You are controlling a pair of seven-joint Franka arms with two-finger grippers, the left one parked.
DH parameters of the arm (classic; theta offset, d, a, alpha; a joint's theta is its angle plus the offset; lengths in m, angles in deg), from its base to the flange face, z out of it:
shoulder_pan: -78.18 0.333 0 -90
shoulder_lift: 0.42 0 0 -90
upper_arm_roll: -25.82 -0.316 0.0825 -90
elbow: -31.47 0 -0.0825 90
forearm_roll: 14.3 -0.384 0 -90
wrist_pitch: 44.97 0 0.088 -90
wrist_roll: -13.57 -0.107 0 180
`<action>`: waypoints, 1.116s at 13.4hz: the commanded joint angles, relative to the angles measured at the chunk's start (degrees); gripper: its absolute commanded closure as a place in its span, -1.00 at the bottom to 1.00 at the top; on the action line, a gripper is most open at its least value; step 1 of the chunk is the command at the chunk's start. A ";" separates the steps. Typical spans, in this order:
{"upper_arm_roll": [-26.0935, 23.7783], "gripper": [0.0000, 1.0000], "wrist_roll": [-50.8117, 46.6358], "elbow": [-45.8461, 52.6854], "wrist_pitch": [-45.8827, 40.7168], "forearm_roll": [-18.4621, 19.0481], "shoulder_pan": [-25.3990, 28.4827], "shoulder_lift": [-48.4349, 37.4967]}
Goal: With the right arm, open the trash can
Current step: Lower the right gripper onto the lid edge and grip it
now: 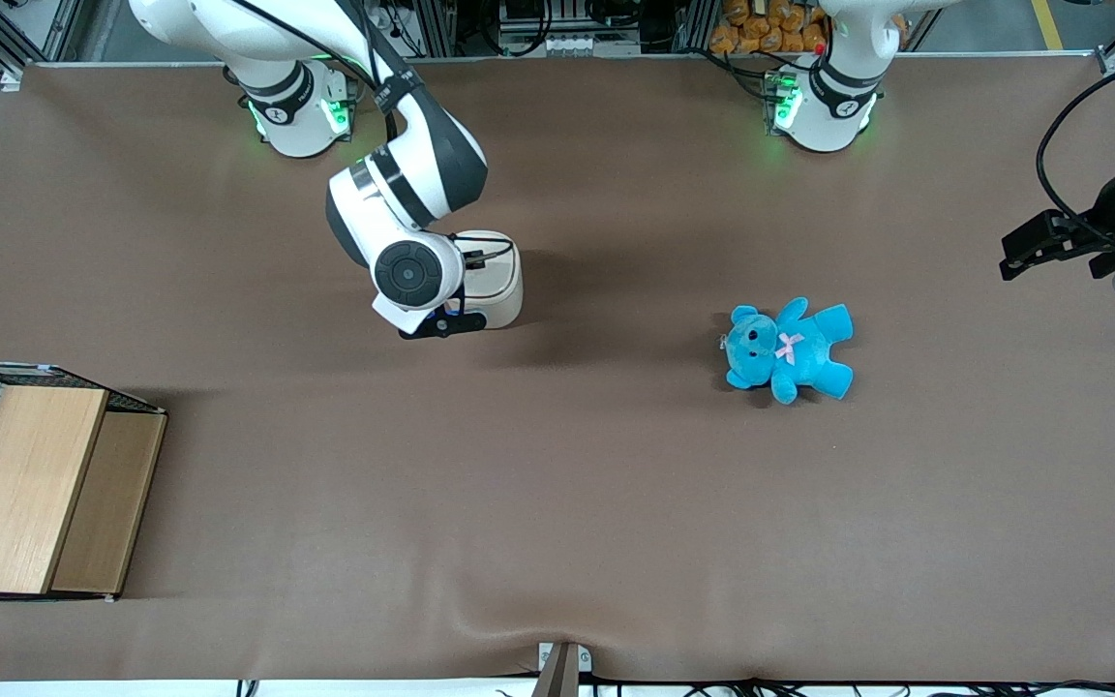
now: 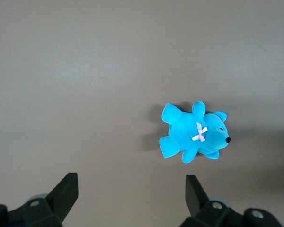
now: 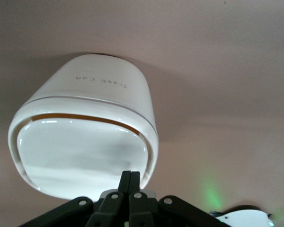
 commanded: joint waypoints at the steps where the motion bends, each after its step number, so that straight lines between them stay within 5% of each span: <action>1: 0.26 1.00 -3.98 -1.48 1.76 -1.14 2.71 -0.50; 10: 0.26 1.00 -4.87 -5.79 9.23 -1.14 3.25 1.26; 15: 0.52 1.00 -5.04 -1.51 1.70 -1.14 2.73 -2.43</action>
